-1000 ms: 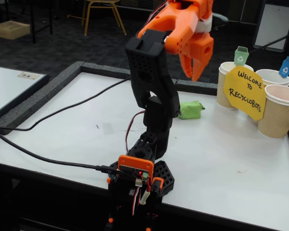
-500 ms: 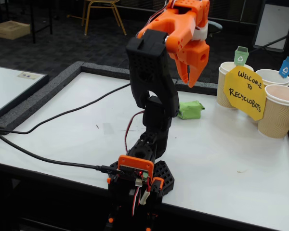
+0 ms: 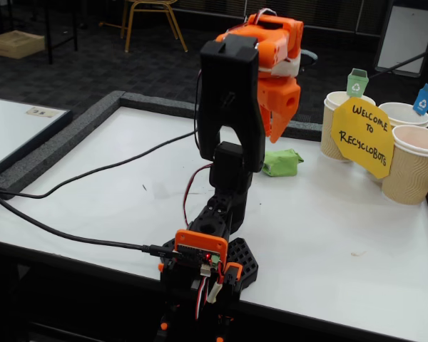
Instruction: Sort rubbish by color.
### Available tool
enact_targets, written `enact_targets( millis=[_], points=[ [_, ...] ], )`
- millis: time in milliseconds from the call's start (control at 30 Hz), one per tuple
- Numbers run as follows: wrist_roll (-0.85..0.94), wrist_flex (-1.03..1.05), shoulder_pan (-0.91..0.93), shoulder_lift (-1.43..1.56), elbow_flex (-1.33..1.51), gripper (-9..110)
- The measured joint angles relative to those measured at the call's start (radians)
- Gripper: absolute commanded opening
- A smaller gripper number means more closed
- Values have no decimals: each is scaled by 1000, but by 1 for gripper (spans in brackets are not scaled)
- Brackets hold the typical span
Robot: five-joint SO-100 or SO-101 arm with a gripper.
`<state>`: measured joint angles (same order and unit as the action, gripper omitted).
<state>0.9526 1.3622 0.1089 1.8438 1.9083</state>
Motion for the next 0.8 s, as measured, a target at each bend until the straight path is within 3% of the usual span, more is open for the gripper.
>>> enact_targets(
  millis=[433,633,800],
  points=[
    [-112,-169,34,-133,34,1],
    [-114,-218,86,-183,35,21],
    [-114,-222,106,-187,35,26]
  ],
)
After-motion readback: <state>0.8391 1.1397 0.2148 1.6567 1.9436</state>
